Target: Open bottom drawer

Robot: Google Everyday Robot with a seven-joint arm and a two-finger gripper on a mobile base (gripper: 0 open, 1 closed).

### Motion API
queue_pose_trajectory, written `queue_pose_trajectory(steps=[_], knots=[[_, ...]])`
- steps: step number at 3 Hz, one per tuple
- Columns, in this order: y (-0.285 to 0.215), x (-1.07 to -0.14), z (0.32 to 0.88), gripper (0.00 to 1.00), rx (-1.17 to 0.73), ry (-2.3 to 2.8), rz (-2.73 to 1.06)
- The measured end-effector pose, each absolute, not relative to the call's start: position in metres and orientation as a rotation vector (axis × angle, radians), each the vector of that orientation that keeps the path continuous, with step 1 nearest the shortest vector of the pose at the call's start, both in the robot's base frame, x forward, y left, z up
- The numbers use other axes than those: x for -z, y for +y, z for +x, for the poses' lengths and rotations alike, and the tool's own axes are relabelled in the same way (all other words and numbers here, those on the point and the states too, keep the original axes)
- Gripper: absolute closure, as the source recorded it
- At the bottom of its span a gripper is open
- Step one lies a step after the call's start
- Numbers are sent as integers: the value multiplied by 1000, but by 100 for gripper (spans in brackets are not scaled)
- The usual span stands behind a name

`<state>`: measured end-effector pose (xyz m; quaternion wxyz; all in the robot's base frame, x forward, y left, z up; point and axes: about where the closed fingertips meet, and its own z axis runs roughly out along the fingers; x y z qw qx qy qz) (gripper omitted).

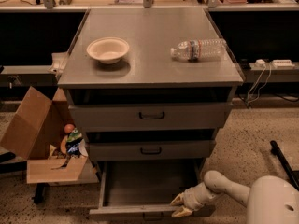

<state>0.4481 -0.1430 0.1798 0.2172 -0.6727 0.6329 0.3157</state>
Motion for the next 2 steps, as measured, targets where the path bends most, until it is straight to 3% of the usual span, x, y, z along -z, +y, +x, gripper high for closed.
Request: queue_pose_trajectory(steps=[1, 2], knots=[[-143, -180, 448, 0, -875, 1753, -1863], [-143, -180, 448, 0, -875, 1753, -1863]])
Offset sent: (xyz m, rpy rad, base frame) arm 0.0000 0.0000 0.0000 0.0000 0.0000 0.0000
